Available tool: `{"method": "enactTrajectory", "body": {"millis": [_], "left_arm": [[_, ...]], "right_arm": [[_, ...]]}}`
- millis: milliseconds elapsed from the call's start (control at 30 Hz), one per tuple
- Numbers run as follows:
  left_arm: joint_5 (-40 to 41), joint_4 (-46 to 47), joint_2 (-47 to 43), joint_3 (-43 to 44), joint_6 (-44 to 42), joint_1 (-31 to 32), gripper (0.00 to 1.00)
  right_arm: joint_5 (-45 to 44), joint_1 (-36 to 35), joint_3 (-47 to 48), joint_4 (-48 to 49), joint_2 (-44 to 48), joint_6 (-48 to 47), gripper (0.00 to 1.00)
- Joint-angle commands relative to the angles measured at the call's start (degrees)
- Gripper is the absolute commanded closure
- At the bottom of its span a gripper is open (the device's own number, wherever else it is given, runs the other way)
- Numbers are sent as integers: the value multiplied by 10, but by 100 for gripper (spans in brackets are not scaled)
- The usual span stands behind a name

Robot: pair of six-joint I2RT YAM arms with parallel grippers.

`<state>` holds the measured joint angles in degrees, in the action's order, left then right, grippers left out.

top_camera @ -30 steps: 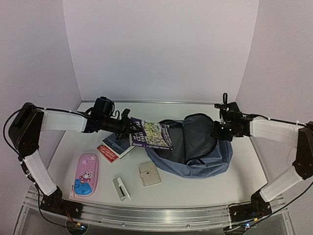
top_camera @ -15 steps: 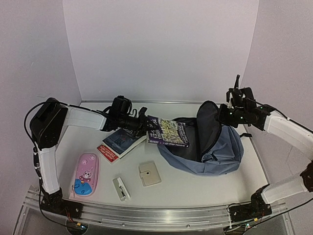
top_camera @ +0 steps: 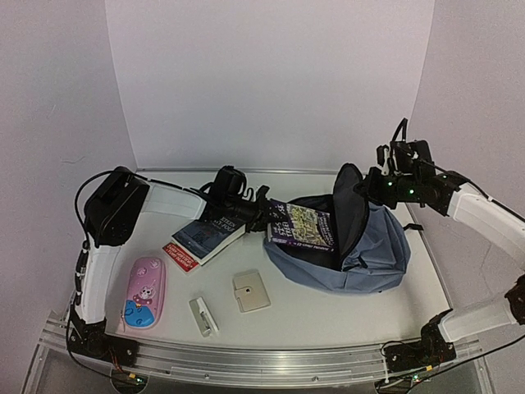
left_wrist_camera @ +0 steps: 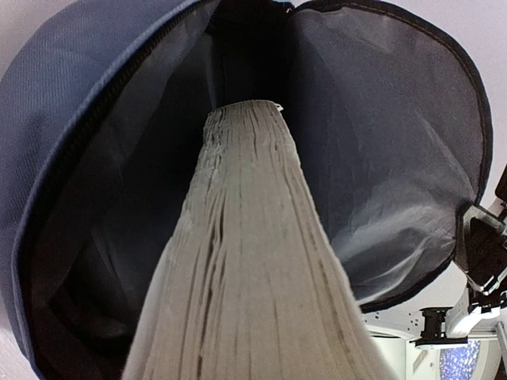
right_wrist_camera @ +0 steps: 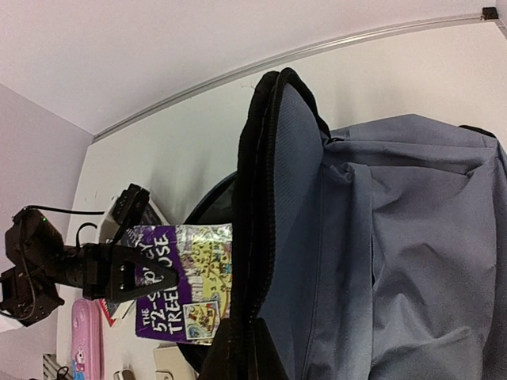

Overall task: Pack the student bag
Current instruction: Place the book in the student bag.

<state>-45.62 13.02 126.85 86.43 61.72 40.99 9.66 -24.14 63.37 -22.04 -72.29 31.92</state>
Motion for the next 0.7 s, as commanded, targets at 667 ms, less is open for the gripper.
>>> {"method": "enactTrajectory", "body": {"millis": [667], "left_arm": [[75, -43, 142, 264, -5, 86, 100]], "right_arm": [[96, -4, -9, 99, 24, 39, 100]]}}
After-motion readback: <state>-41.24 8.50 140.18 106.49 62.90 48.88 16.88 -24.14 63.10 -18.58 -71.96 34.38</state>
